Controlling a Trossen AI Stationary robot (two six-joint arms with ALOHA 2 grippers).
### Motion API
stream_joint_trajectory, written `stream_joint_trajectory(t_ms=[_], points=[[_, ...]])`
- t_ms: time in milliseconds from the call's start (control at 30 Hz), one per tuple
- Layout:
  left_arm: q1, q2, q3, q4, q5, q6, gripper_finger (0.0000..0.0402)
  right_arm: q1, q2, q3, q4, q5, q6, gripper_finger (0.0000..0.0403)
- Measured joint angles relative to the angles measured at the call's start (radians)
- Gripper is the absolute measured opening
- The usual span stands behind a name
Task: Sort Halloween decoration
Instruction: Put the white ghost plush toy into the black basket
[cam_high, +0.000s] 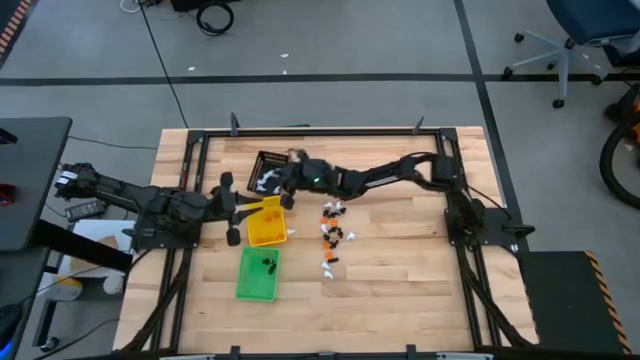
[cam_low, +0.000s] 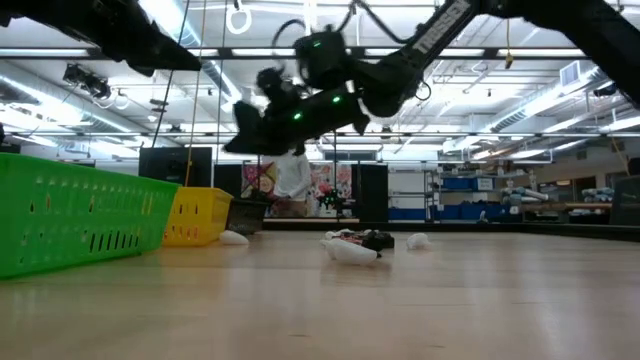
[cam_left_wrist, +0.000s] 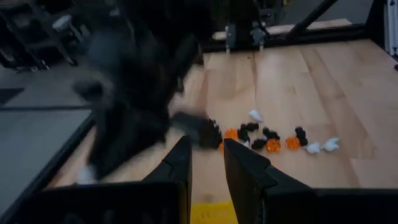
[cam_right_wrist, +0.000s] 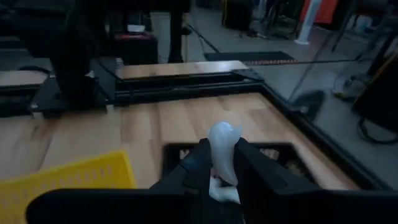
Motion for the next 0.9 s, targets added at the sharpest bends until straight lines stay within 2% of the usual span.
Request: stream_joint_trajectory(t_ms=[133,367,733,900], points=[[0.013,0.0,0.001,0.004,-0.007,0.01,0.0069,0.013,0.077,0.117,-0.127,0.048,-0.023,0.0071],[0.035,0.0,0.0,-0.009,-0.009,0.006,0.0069,-0.005,0.156,0.232,-0.269,0.033,0.006,0.0072],[0.034,0.0,0.0,-0.033,-0.006,-0.024,0.0069,-0.029,0.143,0.232,-0.286,-0.052,0.03,0.0125],[0.032,0.0,0.0,-0.061,-0.003,-0.051,0.0069,-0.021,0.059,0.232,-0.462,-0.009,-0.034,0.0129]])
